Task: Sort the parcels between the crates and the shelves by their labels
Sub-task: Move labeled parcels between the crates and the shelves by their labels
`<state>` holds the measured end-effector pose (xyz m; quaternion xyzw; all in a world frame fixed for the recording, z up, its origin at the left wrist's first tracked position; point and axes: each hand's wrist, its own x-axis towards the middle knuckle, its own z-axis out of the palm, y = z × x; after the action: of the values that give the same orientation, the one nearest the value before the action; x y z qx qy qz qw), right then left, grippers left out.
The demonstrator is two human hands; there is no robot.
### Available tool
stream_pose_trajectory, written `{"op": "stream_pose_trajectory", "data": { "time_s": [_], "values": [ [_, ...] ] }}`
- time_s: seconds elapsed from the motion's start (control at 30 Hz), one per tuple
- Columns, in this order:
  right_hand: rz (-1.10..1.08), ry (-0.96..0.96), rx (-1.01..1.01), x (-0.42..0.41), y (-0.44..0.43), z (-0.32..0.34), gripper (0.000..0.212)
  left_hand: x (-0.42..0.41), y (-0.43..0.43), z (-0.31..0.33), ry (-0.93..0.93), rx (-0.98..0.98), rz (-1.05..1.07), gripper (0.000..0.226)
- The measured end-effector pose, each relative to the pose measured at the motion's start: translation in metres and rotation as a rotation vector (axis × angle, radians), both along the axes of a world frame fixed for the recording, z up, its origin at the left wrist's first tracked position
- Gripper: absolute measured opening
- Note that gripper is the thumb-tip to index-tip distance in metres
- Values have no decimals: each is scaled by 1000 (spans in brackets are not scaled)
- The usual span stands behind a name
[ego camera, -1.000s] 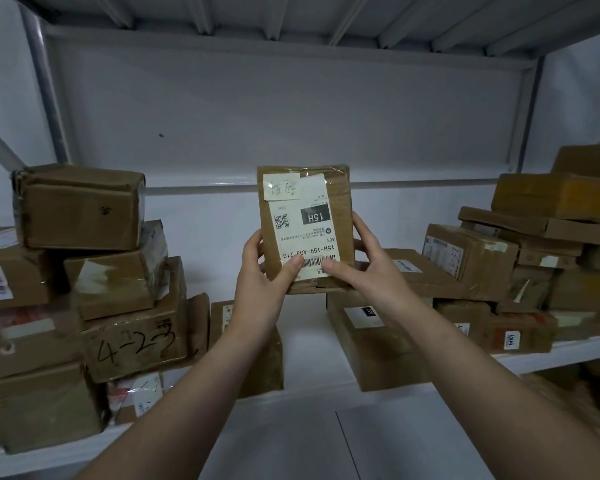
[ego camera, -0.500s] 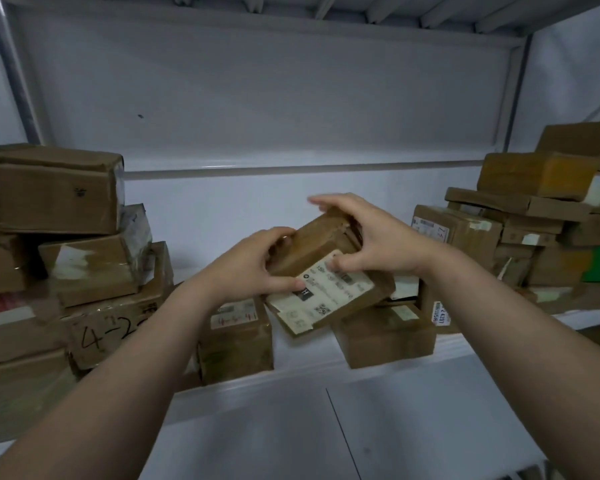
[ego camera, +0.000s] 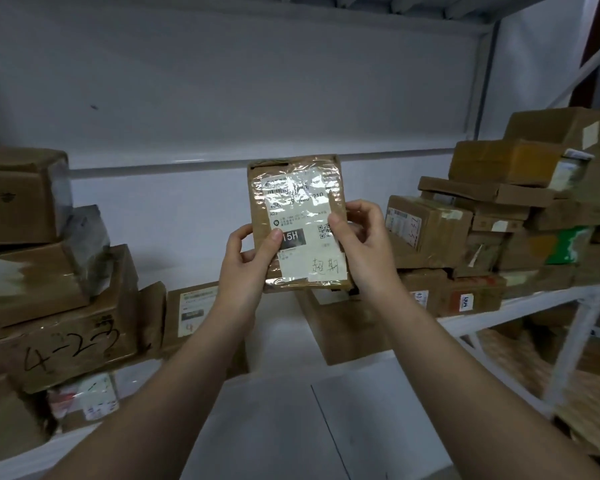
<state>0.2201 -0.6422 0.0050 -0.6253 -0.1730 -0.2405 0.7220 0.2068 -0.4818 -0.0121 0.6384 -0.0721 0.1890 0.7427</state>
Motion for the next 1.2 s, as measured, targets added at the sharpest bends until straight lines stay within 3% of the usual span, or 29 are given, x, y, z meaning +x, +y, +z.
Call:
{"op": "stream_pose_trajectory", "data": {
  "time_s": [0.1, 0.3, 0.6, 0.73, 0.87, 1.2],
  "values": [
    [-57, 29, 36, -4, -21, -3, 28, 5, -24, -4, 22, -26, -43, 66],
    [-166, 64, 50, -28, -87, -15, 26, 2, -94, -20, 39, -65, -164, 49],
    [-478, 137, 51, -111, -248, -57, 33, -36, -265, -62, 51, -11, -402, 52],
    [-582, 228, 55, -167, -338, -96, 34, -66, -362, -96, 81, 56, -531, 51],
    [-654, 385, 100, -225, -418, -146, 36, -104, -452, -140, 117, 120, -660, 29],
    [-689, 716, 46, -330, -550, -210, 54, -169, -605, -216, 283, 365, -798, 49]
  ]
}}
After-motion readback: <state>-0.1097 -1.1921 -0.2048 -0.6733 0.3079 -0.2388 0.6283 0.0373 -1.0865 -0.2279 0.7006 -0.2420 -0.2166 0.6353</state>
